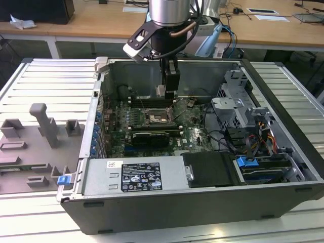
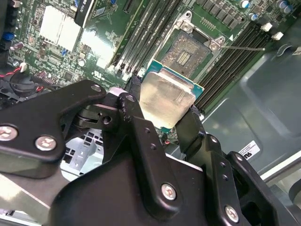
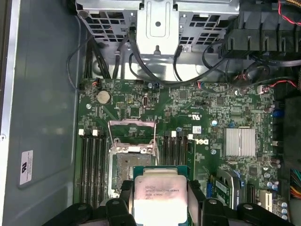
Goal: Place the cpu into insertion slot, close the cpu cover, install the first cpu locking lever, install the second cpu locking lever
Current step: 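Place the cpu into insertion slot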
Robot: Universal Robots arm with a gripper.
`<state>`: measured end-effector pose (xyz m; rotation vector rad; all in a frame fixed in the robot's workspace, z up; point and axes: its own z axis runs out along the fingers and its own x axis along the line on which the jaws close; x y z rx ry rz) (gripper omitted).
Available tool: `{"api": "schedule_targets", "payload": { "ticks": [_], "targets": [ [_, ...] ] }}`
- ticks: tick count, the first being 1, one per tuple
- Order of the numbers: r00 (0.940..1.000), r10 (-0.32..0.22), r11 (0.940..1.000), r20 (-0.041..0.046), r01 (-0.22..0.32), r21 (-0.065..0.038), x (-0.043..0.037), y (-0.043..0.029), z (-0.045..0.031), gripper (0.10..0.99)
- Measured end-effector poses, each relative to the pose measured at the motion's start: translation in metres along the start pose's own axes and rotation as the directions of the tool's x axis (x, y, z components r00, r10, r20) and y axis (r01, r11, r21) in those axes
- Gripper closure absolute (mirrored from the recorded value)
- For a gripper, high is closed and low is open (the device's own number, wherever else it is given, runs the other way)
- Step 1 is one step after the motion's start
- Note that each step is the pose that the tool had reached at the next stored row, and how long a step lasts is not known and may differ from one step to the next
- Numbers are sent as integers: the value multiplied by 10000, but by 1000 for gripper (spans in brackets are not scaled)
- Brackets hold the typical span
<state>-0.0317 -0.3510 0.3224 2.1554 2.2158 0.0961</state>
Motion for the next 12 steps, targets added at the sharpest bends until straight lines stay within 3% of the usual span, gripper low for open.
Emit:
{"api": "schedule_targets", "payload": {
  "ticks": [6, 12],
  "targets": [
    [10000, -92, 10000, -10, 92, -1, 0, -3, 31, 545],
    [9994, -348, 9994, -29, 348, 1, 9, -41, 123, 545]
  ]
}}
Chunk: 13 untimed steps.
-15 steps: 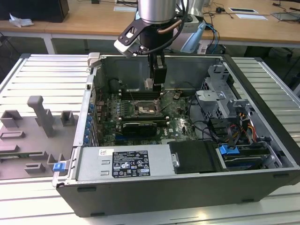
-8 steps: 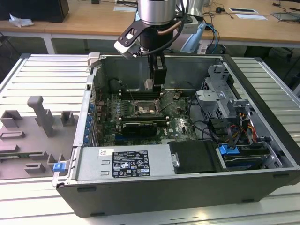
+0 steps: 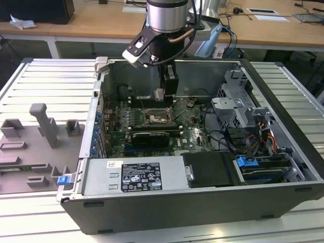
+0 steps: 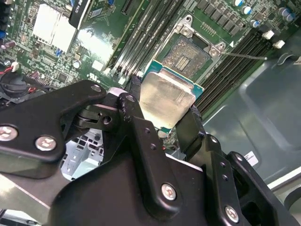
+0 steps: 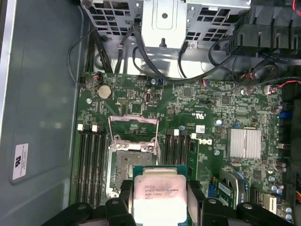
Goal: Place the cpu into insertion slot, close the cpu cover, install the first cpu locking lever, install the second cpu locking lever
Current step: 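Place the cpu into insertion slot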
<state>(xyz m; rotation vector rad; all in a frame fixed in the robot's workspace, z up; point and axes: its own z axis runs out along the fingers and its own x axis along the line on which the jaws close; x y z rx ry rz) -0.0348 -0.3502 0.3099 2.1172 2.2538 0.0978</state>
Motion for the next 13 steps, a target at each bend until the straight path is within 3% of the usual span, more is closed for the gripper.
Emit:
{"api": "schedule_targets", "payload": {
  "ticks": [13],
  "targets": [
    [10000, -1, 10000, 0, 1, 1, 0, -11, 86, 545]
  ]
}}
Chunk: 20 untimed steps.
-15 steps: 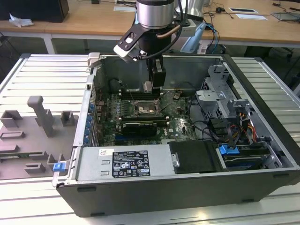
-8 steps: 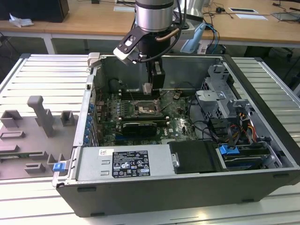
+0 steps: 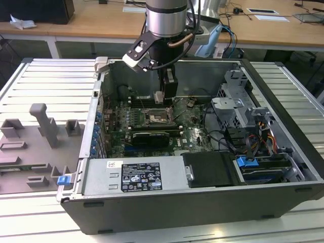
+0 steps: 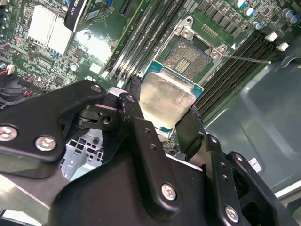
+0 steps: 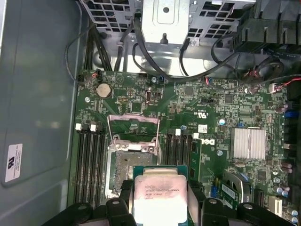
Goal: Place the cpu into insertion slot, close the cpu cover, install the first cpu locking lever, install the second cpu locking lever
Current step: 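Place the cpu into insertion slot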
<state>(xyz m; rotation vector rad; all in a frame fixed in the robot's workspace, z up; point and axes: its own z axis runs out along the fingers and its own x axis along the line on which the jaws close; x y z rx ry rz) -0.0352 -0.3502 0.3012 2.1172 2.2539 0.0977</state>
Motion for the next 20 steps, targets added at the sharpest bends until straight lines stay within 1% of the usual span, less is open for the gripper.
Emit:
{"api": "schedule_targets", "payload": {
  "ticks": [2, 8, 10, 14, 15, 17, 18, 20],
  "targets": [
    [10000, 1, 10000, 1, -1, 1, 0, -2, 26, 545],
    [10000, 0, 10000, 1, 0, 1, 0, -5, 60, 545],
    [10000, 2, 10000, 1, -2, 1, 2, -7, 90, 545],
    [10000, 31, 10000, 5, -31, 3, 3, -13, 160, 545],
    [10000, 33, 10000, 5, -33, 2, 4, -16, 193, 545],
    [10000, 35, 10000, 12, -35, 2, 6, -22, 231, 545],
    [10000, 41, 10000, 17, -41, 2, 9, -32, 267, 545],
    [9998, 174, 9998, 28, -174, 1, 12, -41, 305, 545]
  ]
}}
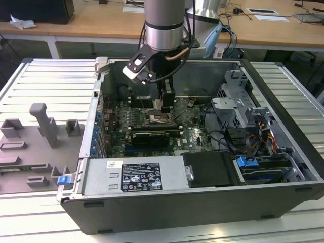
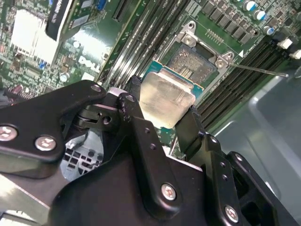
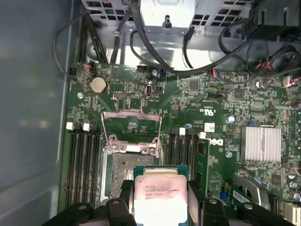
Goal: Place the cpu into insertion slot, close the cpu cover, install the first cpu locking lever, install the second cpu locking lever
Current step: 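Place the cpu into insertion slot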
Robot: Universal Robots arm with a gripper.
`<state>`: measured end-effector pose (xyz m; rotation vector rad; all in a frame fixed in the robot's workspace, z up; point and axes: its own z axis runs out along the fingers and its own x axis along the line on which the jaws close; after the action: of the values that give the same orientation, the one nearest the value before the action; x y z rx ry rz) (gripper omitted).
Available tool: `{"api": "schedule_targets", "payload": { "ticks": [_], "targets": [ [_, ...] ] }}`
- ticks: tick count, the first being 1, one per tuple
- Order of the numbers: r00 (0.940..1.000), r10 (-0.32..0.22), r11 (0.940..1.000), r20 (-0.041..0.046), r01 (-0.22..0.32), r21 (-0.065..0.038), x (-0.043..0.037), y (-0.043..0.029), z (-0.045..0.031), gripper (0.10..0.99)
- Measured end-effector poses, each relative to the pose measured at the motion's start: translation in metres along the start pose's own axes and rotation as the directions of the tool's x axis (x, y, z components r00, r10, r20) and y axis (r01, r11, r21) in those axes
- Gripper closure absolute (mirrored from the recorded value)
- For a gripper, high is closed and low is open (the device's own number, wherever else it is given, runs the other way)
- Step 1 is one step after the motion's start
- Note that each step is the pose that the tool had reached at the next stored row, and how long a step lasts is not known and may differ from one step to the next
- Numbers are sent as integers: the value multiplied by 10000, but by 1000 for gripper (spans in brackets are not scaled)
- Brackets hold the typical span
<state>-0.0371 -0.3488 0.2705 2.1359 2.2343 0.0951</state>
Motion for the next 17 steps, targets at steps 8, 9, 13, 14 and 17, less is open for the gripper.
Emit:
{"api": "schedule_targets", "payload": {
  "ticks": [8, 9, 13, 14, 17],
  "targets": [
    [9996, 276, 9996, 26, -276, -15, 15, -74, 191, 545],
    [9996, 277, 9996, 27, -277, -15, 20, -84, 206, 545],
    [9996, 277, 9996, 27, -277, -15, 61, -92, 275, 545],
    [9996, 277, 9996, 26, -277, -15, 70, -93, 292, 545],
    [9996, 276, 9996, 28, -276, -15, 102, -101, 350, 545]
  ]
}}
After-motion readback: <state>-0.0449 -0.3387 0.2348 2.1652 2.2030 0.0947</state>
